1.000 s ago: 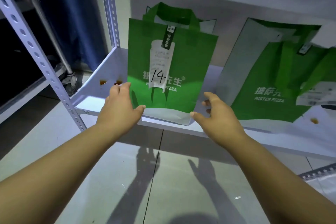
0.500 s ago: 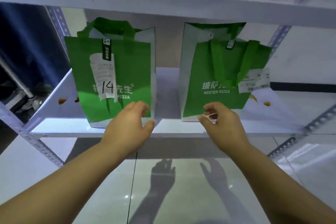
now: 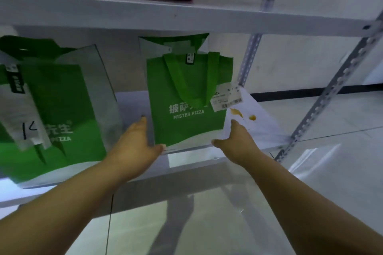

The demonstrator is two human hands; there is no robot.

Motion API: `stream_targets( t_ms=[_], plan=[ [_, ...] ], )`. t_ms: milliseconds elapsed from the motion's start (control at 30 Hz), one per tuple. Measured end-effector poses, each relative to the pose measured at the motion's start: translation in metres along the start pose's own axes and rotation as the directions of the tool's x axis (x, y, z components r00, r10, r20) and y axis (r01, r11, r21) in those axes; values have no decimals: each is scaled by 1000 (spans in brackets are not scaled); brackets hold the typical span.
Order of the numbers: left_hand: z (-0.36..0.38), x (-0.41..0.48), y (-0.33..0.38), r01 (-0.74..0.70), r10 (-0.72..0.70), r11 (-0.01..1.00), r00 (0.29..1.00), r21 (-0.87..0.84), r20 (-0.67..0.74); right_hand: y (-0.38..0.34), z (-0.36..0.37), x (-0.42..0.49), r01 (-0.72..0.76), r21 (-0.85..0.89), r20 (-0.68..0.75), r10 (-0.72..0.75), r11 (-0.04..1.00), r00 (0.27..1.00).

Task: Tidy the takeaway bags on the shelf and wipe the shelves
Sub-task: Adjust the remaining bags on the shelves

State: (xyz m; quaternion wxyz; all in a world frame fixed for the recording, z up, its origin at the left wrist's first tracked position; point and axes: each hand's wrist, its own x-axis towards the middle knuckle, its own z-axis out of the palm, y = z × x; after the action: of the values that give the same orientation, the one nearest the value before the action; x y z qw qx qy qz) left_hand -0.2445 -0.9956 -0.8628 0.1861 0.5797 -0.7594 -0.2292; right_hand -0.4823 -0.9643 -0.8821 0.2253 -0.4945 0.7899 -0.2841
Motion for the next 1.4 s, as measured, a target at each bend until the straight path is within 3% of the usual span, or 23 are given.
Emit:
stream_targets(
  t_ms=[200, 367, 733, 1033, 1133, 1400],
  plan=[
    [18, 9, -2, -113, 114, 985, 993, -130, 2, 2, 4, 5, 130, 181, 57, -142, 975, 988],
    [22, 12, -3, -108, 105, 980, 994, -168, -26, 7, -1, 5, 110, 301, 41, -128, 947, 991],
    [19, 17, -9, -107, 106, 980, 994, -170, -13, 13, 4, -1, 128, 284, 50, -148, 950, 988],
    [19, 5, -1, -14, 12, 994, 1000, -104, -20, 12, -4, -13, 76, 27, -25, -75, 997, 997],
    [12, -10, 6, 9, -9, 996, 1000, -91, 4, 6, -15, -24, 130, -68, -6, -131, 989, 991],
    [-38, -39, 35, -113, 117, 991, 992, -69, 54, -26, -66, -62, 318, -331, -27, -346, 888, 938]
  ],
)
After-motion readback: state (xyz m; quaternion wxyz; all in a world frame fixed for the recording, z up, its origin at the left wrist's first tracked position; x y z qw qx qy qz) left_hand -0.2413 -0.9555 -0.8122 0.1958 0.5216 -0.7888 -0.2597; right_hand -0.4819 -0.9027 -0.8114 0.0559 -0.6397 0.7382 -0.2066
